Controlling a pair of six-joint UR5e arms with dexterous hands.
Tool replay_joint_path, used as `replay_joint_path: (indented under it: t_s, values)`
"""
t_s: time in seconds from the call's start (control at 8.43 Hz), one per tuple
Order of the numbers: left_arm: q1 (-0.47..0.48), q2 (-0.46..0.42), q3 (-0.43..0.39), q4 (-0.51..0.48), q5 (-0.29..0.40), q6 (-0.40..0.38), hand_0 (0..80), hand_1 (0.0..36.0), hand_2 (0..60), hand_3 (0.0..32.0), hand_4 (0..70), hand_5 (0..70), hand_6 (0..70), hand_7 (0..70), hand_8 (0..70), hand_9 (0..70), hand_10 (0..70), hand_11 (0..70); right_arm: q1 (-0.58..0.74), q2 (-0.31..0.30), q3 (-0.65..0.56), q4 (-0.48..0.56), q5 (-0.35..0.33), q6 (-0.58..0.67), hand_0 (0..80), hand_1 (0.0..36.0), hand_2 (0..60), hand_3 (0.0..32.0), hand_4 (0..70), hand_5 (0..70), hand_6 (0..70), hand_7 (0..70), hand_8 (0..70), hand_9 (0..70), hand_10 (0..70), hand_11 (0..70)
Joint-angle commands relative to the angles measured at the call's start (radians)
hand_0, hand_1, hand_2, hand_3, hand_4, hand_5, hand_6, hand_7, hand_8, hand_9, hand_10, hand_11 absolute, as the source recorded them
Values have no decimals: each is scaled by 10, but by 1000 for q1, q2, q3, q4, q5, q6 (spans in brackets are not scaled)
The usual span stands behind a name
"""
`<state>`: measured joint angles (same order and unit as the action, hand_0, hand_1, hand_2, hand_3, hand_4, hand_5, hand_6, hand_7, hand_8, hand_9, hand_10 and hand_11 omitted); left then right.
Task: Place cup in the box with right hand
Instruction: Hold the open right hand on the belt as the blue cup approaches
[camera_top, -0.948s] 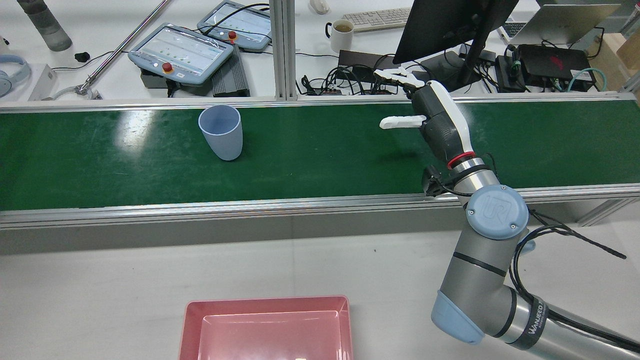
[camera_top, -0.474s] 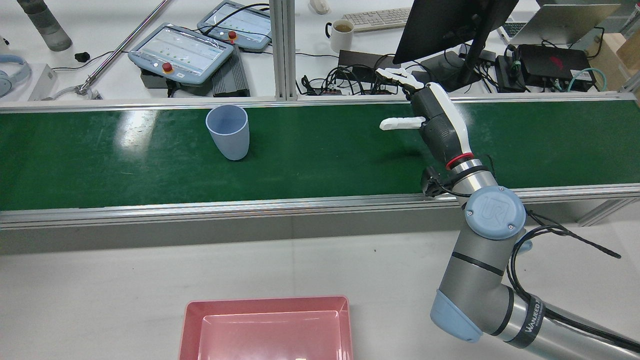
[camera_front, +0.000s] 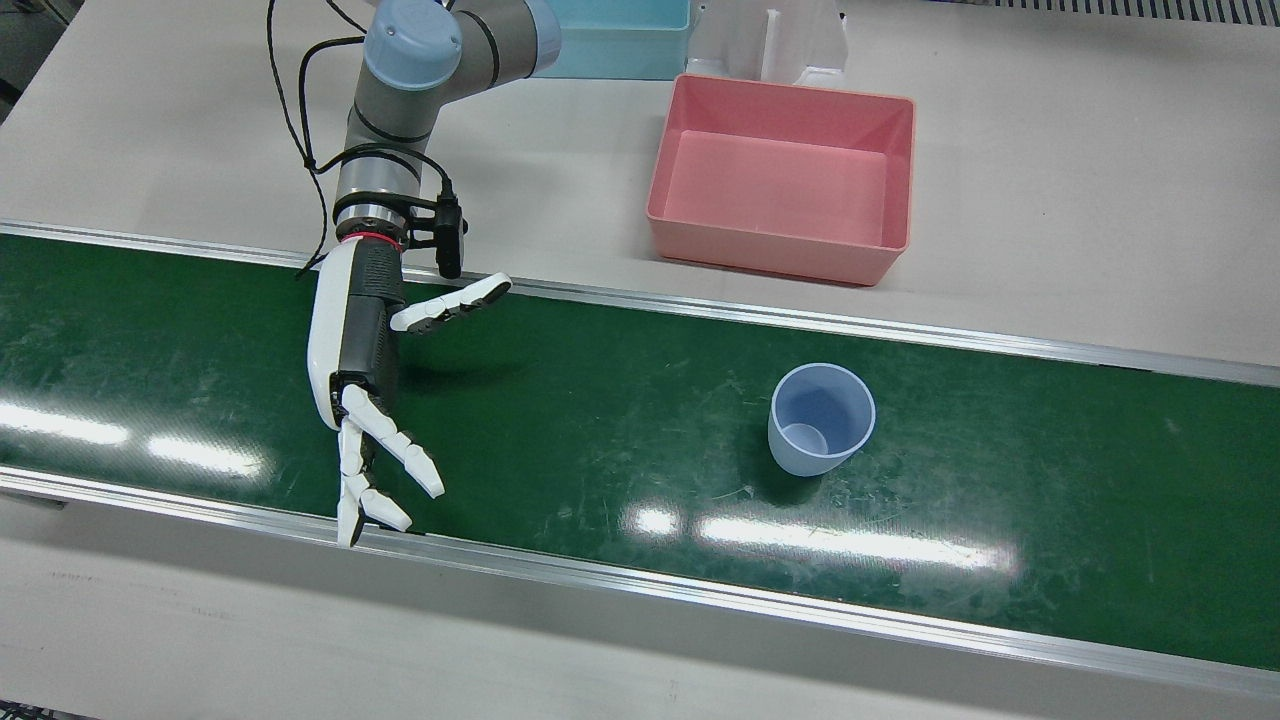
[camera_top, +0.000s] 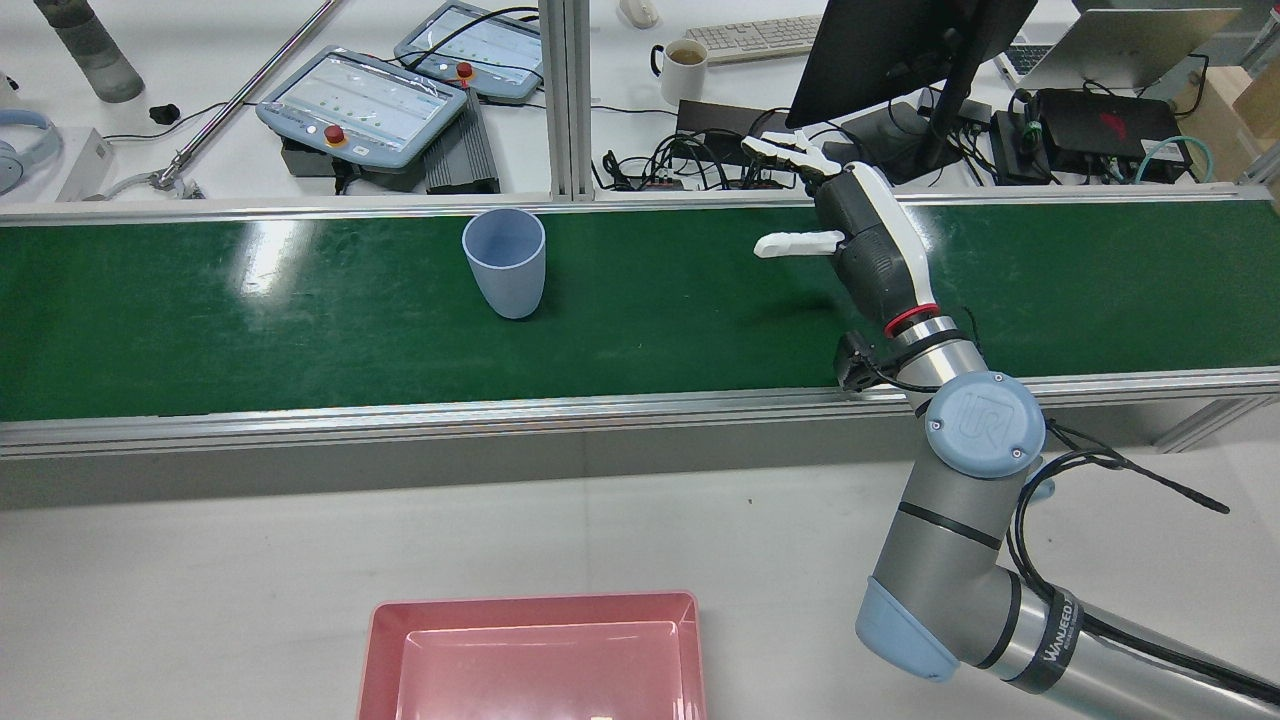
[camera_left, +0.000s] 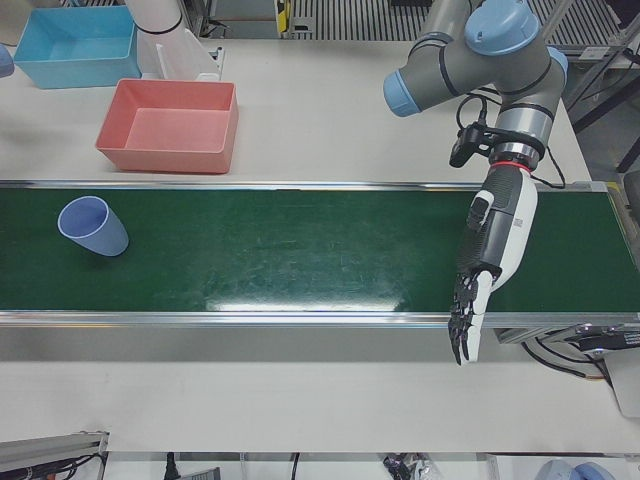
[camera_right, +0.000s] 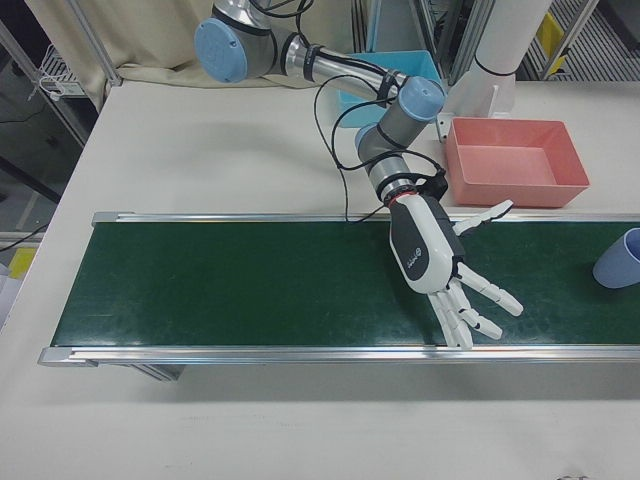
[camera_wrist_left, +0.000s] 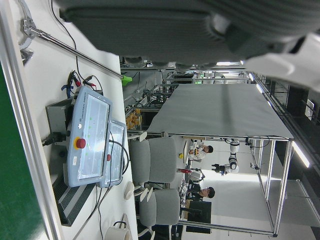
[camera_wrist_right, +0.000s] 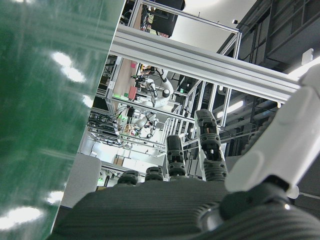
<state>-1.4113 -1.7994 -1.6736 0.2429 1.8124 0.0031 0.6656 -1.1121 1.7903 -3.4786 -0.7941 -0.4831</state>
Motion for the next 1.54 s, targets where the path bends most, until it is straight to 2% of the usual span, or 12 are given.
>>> replay_joint_path:
  t_s: [0.0, 0.36, 0.83, 1.07, 1.42]
  values:
    - [0, 0, 0, -1, -1, 0, 0, 0, 0, 0, 0, 0, 0, 0, 0, 0, 0, 0, -6, 3, -46, 1, -2, -3, 423, 0, 0, 0, 139, 14, 52, 265, 0, 57, 15, 29]
    - [0, 0, 0, -1, -1, 0, 0, 0, 0, 0, 0, 0, 0, 0, 0, 0, 0, 0, -11, 9, -42, 0, -4, -3, 423, 0, 0, 0, 117, 15, 47, 242, 0, 51, 10, 23]
    - [0, 0, 0, -1, 1, 0, 0, 0, 0, 0, 0, 0, 0, 0, 0, 0, 0, 0, -18, 32, -37, 0, -2, -3, 426, 0, 0, 0, 133, 14, 49, 254, 0, 48, 7, 18]
    - [0, 0, 0, -1, 1, 0, 0, 0, 0, 0, 0, 0, 0, 0, 0, 0, 0, 0, -27, 32, -32, 0, -2, -3, 434, 0, 0, 10, 132, 14, 44, 241, 0, 34, 1, 10]
    - [0, 0, 0, -1, 1, 0, 0, 0, 0, 0, 0, 0, 0, 0, 0, 0, 0, 0, -37, 29, -43, -2, -1, -5, 430, 0, 0, 4, 143, 13, 47, 254, 0, 39, 5, 15]
